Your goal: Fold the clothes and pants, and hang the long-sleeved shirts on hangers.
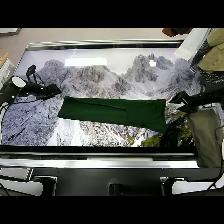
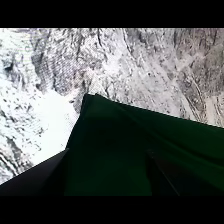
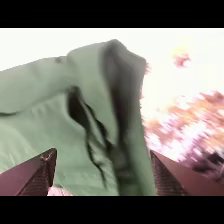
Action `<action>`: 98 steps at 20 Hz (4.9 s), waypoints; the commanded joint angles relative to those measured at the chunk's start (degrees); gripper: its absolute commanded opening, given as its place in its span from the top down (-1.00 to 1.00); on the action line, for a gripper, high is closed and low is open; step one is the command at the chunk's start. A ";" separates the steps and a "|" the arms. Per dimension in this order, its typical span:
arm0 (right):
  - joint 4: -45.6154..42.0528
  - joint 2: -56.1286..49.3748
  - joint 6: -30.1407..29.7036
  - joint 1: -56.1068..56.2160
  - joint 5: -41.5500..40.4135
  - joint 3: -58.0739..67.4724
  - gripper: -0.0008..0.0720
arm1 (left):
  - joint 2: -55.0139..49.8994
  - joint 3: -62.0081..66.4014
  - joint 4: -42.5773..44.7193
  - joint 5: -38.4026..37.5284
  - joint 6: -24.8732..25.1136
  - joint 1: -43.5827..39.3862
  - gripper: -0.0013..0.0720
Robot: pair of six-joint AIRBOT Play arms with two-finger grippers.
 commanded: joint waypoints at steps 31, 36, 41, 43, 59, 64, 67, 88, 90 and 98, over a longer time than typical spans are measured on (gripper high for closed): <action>1.84 -3.10 9.35 8.37 -11.72 12.96 0.89 | -6.03 1.03 -13.88 -3.19 -5.25 -14.47 0.92; -1.90 2.10 13.92 8.35 -20.02 18.18 0.89 | -12.61 1.64 -27.10 5.29 -9.09 -29.38 0.93; -4.04 8.35 15.34 8.35 -22.86 18.58 0.89 | -20.11 9.14 -37.07 10.64 -11.87 -41.11 0.93; -5.73 9.97 15.52 8.35 -23.08 18.58 0.89 | -23.71 14.27 -37.07 10.67 -14.84 -44.52 0.93; -1.46 10.60 10.73 9.49 -14.58 22.25 0.89 | -30.56 28.59 -26.88 -5.42 -23.19 -45.05 0.93; -1.81 9.77 11.52 21.29 -12.00 22.23 0.89 | -18.60 28.59 -6.88 -19.37 -23.61 -31.19 0.93; -2.19 7.45 13.18 28.46 -10.78 22.23 0.89 | -10.47 28.59 -1.05 -24.63 -23.56 -21.29 0.92; 7.26 -6.19 17.33 49.66 8.87 23.02 -0.59 | 0.33 25.77 0.72 -26.99 -21.40 -3.04 0.92; 7.43 -4.17 17.18 48.65 8.28 24.30 -0.60 | 0.33 25.00 0.72 -26.77 -21.40 -3.13 0.92; 3.41 2.67 11.56 22.71 -6.95 24.09 -0.62 | 0.39 24.98 0.72 -26.47 -21.38 -3.10 0.92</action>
